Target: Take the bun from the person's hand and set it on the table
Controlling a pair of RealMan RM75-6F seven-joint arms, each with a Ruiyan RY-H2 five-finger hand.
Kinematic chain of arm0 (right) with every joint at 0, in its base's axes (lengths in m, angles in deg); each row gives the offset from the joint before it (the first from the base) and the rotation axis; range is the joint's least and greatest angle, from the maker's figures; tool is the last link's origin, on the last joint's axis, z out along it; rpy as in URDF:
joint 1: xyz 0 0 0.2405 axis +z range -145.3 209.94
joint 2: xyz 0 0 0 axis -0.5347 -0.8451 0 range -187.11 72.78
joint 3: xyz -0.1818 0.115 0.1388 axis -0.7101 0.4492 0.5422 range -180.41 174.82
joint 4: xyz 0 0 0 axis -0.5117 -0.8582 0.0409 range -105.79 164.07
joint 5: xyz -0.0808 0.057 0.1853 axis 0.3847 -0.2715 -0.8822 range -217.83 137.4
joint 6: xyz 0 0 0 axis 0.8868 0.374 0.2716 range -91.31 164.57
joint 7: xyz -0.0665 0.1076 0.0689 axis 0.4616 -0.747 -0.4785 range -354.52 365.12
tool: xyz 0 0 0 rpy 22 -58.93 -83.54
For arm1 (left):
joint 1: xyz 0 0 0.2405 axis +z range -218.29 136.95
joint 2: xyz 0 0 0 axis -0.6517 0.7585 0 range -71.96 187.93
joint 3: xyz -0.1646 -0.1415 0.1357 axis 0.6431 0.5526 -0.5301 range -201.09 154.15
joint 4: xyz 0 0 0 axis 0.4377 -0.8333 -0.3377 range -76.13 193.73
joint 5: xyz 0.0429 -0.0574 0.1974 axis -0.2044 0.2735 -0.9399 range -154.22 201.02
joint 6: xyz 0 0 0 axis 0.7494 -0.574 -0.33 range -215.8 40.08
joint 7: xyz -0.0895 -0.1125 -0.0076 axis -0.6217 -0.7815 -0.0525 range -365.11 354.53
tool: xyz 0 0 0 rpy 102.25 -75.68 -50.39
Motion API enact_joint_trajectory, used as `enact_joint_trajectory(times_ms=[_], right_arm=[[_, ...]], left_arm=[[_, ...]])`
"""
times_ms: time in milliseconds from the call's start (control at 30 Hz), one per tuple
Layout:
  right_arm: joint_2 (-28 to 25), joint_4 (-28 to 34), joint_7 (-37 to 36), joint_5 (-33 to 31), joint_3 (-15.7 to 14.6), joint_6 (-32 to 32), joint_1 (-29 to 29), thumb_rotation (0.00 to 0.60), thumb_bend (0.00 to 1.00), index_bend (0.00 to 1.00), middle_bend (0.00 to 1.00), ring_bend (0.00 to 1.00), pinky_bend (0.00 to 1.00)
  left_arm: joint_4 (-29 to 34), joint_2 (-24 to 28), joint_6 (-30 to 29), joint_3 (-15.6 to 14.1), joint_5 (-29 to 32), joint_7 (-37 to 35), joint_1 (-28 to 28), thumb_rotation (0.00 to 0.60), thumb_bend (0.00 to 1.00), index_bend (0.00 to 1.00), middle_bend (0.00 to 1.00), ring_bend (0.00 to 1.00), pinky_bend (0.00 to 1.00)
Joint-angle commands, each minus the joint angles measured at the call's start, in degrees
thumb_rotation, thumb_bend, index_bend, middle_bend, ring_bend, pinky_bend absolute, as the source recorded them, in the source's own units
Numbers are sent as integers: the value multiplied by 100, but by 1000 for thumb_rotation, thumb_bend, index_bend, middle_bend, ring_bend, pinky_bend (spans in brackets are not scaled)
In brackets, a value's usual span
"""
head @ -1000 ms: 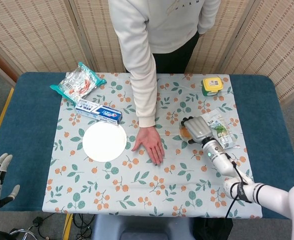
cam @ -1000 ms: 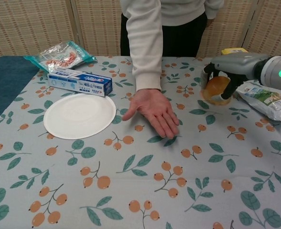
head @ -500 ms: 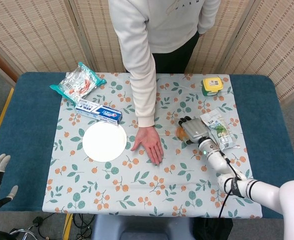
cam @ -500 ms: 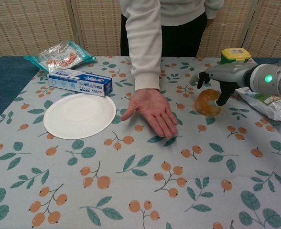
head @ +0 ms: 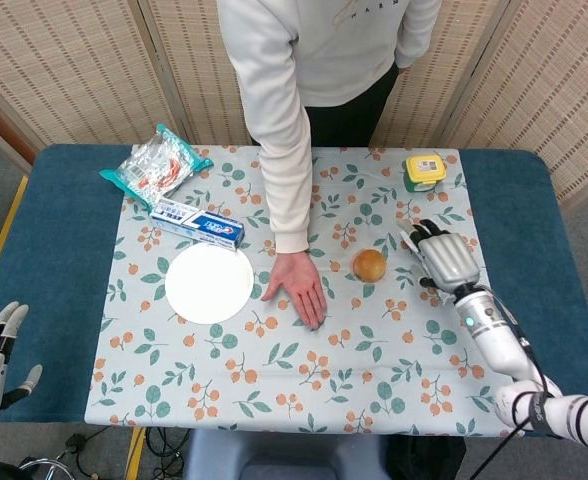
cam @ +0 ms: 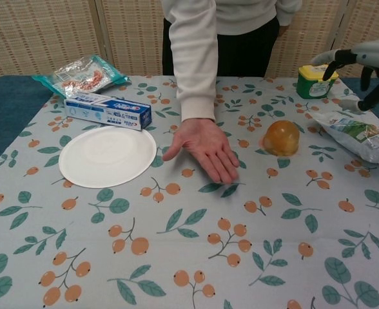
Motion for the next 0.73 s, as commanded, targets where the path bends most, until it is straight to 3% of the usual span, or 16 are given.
enact_joint_trajectory(times_ms=[33,267,500,733], right_arm=[[-625,635,-273,567,-280,954,-755,600,373,84,242,110,374],[-1105,1041,-560,1350,-623,2177,-1685,600,374,108,253,117,374],[-1161,1025,-789,1893,-907,3171,-2551,600,373,125,263,132,375],[-1100,958,-887,2108,-1012,3549,-3039,600,373,125,267,132,374]], left_arm=[[1,-18,38,21,11,17,-37,600,278,53,39,111,64],[96,-68,99,103,67,187,-134,600,278,53,38,111,64],[192,-111,118,149,118,337,-187,600,278,53,39,112,64],[289,-111,132,144,129,464,-211,600,278,53,39,111,64]])
